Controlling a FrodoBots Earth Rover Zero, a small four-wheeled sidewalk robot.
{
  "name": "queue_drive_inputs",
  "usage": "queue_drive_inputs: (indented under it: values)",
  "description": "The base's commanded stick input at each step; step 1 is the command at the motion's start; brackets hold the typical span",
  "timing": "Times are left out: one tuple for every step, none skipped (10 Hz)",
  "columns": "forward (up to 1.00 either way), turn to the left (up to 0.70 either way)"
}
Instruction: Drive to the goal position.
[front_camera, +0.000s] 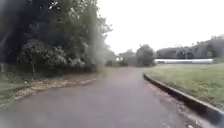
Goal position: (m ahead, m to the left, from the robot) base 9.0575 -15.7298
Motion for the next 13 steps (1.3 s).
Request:
queue_drive_inputs:
  values:
    - [1.0, -0.05]
    - [1.0, -0.05]
    - [1.0, -0.08]
    - [1.0, -0.14]
    - [1.0, -0.11]
    - [1.0, -0.1]
    - [1.0, -0.09]
    - [1.0, -0.13]
    - [1.0, -0.18]
    - [1.0, -0.16]
    - [1.0, -0.15]
    - [1.0, -0.23]
    - [1.0, -0.23]
